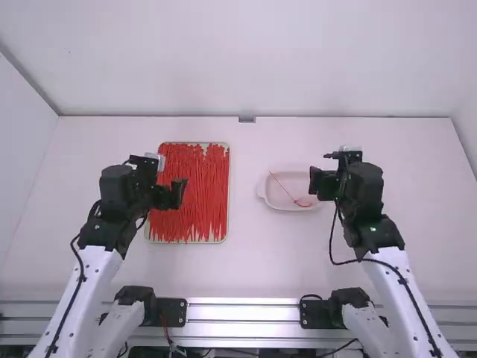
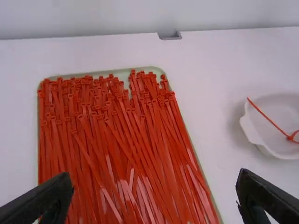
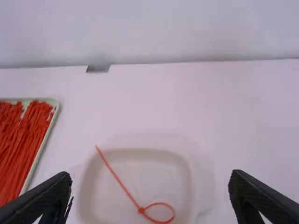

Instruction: Fasten the cable tie

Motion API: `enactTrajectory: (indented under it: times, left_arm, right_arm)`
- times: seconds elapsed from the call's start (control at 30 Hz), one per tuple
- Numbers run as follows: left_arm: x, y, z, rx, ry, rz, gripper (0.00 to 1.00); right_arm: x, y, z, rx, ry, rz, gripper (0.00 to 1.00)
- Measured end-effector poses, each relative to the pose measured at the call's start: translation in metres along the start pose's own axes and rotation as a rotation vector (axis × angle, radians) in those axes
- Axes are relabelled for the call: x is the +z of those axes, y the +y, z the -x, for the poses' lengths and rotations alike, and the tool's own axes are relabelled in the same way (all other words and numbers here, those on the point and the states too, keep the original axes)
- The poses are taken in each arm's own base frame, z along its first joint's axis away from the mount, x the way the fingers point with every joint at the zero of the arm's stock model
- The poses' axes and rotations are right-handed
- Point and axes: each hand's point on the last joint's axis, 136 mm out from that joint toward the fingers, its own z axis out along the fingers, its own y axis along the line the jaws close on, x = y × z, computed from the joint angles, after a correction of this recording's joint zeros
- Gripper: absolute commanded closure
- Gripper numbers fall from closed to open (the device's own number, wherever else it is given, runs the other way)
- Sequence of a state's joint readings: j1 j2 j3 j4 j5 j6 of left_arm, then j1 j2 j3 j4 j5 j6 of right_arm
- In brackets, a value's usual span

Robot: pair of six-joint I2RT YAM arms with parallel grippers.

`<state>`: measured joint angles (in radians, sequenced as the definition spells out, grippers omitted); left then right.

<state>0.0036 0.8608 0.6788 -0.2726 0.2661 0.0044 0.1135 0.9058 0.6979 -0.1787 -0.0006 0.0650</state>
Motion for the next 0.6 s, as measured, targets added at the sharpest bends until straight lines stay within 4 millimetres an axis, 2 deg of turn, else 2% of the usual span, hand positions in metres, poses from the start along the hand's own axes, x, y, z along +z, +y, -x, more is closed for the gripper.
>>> enactTrajectory:
  times: [0.23, 0.33, 0.47, 0.6]
  left_arm:
    - [-0.009, 0.015, -0.002, 0.021, -0.116, 0.1, 0.28]
    - [-0.015, 0.022, -0.002, 0.03, -0.177, 0.151, 0.34]
    - [-0.024, 0.031, -0.007, 0.037, -0.264, 0.216, 0.44]
    - [-0.027, 0.036, -0.028, 0.036, -0.278, 0.243, 0.53]
  right_arm:
    - [-0.013, -0.033, -0.001, -0.008, -0.114, -0.093, 0.29]
    - [-0.02, -0.036, -0.002, -0.012, -0.17, -0.105, 0.35]
    - [-0.027, -0.035, -0.022, -0.017, -0.188, -0.103, 0.45]
    - [-0.028, -0.036, -0.049, -0.021, -0.181, -0.105, 0.54]
